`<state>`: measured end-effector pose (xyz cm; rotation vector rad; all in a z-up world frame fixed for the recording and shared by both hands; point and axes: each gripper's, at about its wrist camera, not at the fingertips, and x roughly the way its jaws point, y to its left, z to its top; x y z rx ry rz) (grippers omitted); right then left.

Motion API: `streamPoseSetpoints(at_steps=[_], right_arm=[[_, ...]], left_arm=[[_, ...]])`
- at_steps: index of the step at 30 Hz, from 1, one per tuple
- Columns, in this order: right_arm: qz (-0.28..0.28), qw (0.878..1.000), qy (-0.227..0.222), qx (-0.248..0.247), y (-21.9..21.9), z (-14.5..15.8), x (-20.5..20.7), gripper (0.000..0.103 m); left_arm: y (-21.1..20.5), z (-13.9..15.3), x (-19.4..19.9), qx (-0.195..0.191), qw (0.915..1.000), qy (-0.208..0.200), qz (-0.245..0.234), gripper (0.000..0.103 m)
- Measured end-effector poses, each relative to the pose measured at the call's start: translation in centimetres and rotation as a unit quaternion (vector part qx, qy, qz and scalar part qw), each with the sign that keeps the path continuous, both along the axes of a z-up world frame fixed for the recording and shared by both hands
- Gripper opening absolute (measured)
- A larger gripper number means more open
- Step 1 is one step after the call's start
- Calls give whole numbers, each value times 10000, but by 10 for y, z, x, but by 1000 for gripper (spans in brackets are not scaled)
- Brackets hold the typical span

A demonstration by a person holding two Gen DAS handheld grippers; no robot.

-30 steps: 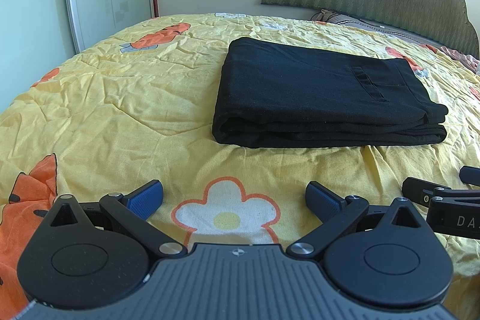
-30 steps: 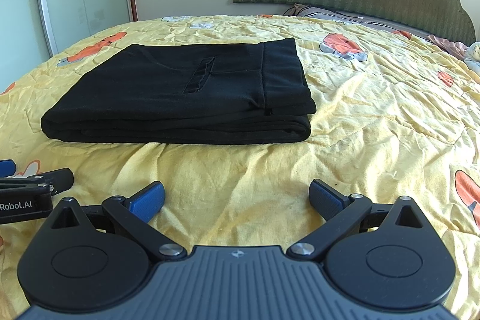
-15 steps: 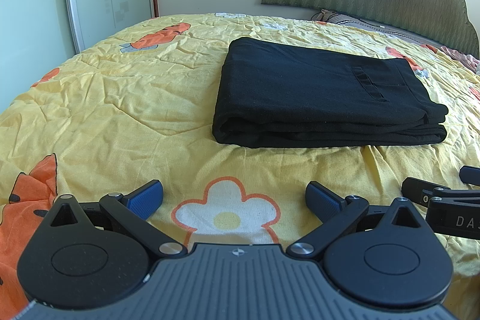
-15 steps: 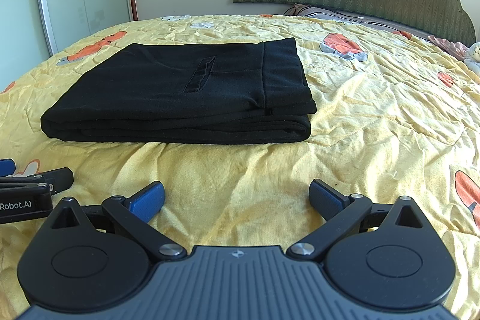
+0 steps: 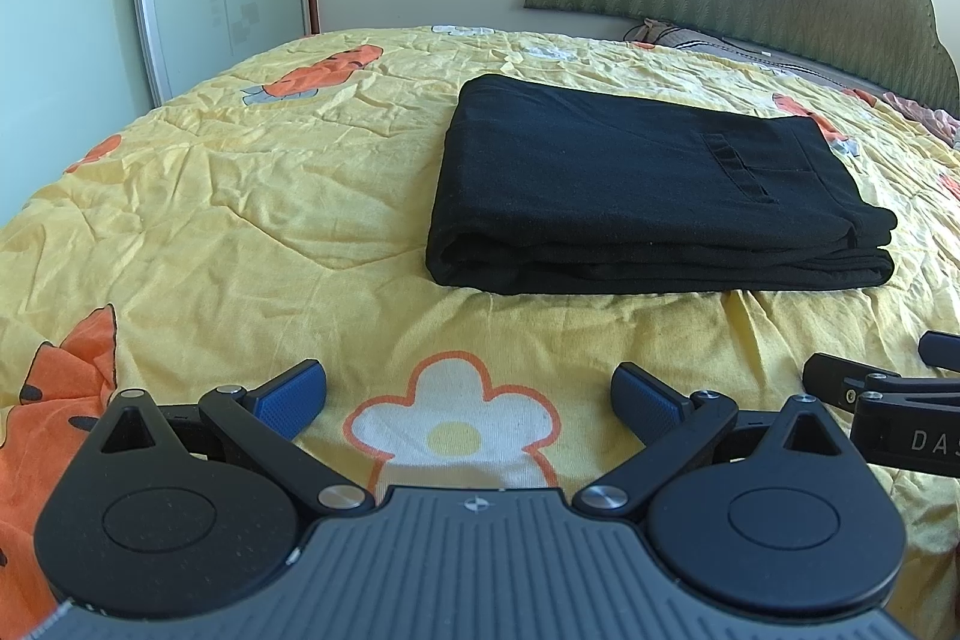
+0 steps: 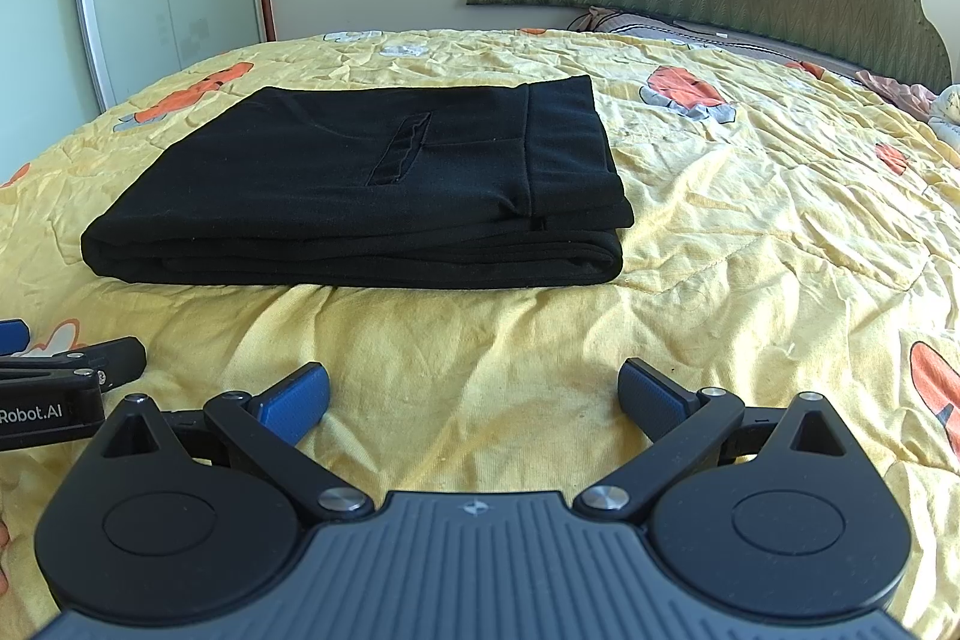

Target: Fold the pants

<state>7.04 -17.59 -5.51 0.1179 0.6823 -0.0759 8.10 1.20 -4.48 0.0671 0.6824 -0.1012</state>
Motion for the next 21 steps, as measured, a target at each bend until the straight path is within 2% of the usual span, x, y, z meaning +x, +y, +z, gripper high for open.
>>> streamPoseSetpoints(at_steps=[21], right_arm=[[5, 10000, 1, -5, 0, 0, 0, 103]], left_arm=[[0, 0, 9, -35, 10000, 1, -13, 103]])
